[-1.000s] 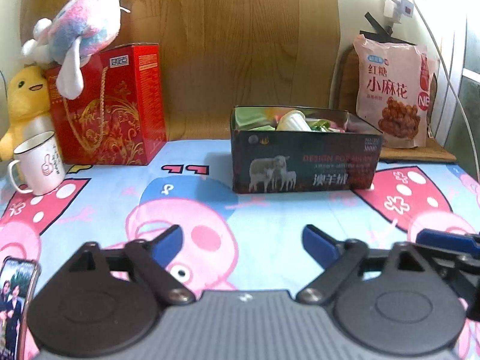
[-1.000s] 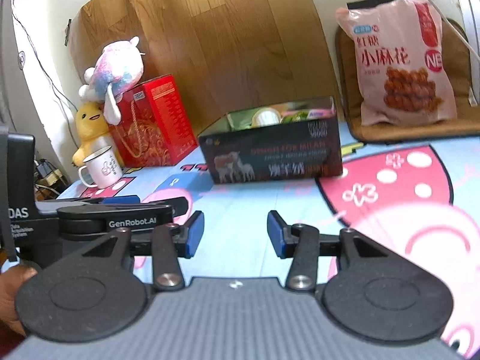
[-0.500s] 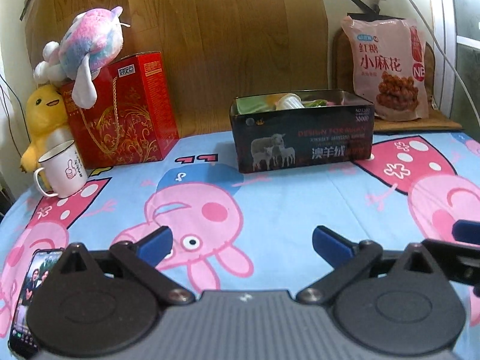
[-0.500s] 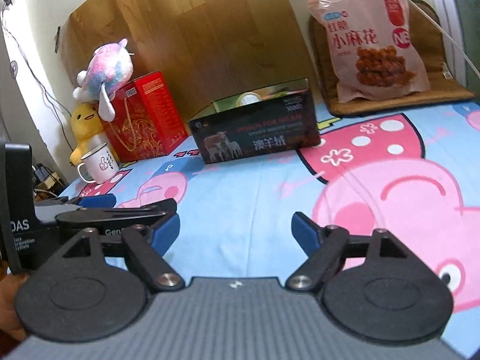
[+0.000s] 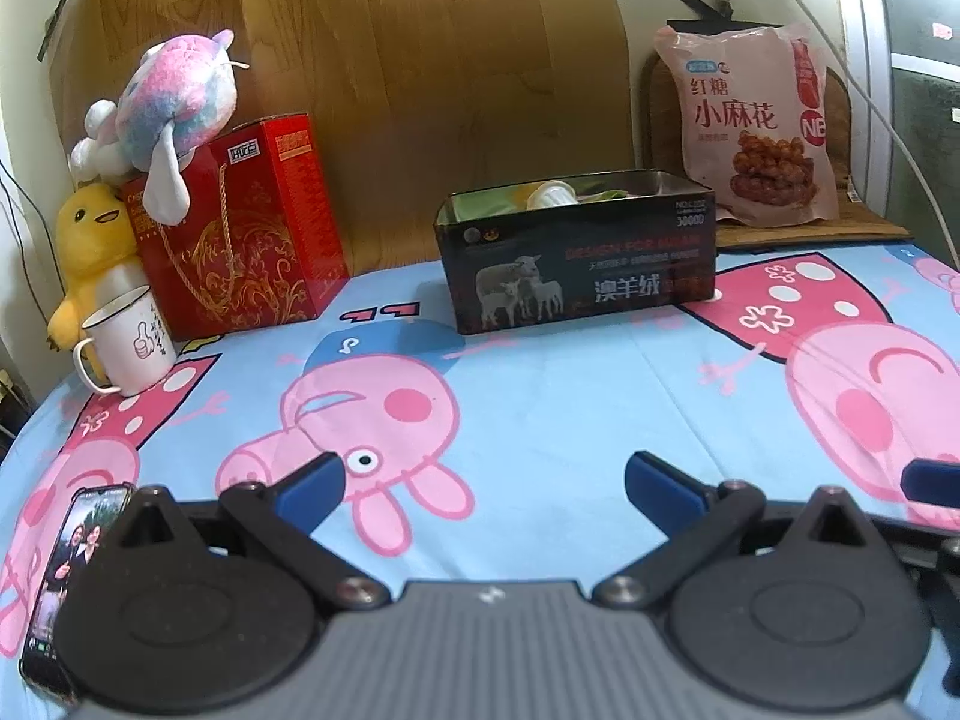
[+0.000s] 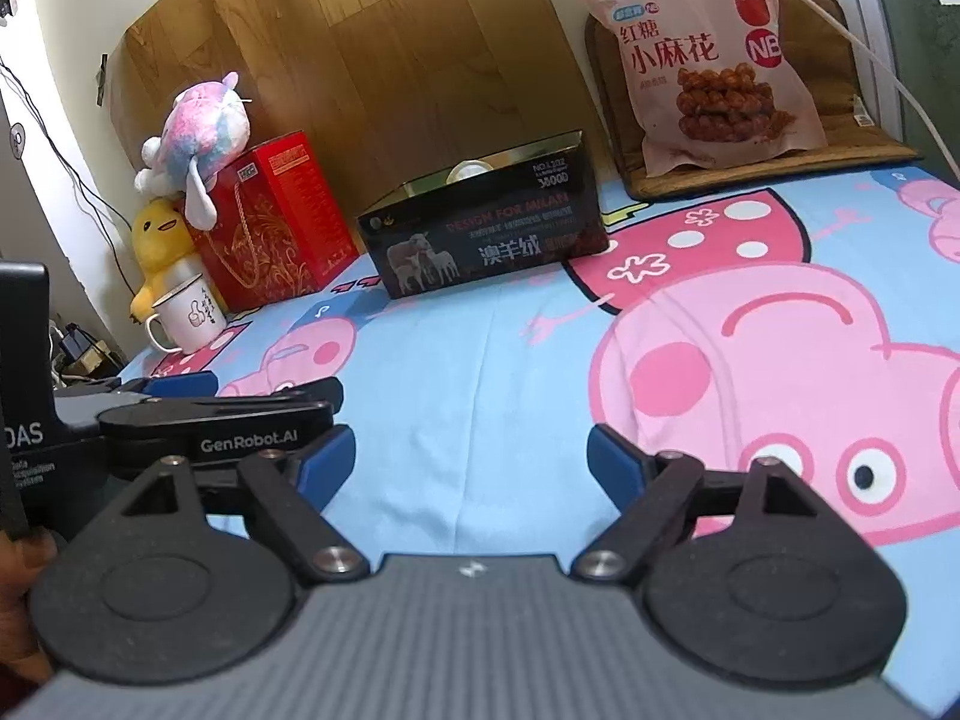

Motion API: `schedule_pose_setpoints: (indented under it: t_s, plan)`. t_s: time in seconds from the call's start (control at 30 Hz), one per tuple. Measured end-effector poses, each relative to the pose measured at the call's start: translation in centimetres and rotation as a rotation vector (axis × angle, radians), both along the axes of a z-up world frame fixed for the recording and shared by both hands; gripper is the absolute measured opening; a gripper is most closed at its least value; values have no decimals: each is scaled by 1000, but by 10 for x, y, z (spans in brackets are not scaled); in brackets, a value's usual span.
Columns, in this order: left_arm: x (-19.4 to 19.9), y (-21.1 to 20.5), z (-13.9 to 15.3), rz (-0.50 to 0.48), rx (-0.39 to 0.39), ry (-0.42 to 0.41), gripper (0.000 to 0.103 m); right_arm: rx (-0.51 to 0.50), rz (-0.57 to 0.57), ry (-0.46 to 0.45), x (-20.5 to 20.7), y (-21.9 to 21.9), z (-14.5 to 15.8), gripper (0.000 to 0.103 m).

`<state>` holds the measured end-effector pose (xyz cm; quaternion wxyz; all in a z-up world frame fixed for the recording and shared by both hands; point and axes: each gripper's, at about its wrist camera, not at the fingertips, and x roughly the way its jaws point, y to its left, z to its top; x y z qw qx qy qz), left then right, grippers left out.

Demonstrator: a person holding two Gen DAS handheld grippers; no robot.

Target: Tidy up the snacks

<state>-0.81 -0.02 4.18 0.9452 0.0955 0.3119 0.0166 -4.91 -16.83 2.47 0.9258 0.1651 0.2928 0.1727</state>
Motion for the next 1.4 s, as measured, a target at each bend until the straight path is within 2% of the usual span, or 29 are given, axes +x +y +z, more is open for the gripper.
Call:
schedule_pose_setpoints:
  t_s: [0.37, 0.9, 1.4]
  plan:
    - [-9, -3, 4, 28, 16, -18, 103, 12, -5, 4, -6, -4, -1, 89]
    - [-12, -5, -5, 55, 43, 32, 103, 21, -19, 29, -9, -12, -6, 91]
    - [-11, -6, -8, 55, 49, 46, 103, 3, -27, 87, -2, -13, -15, 99]
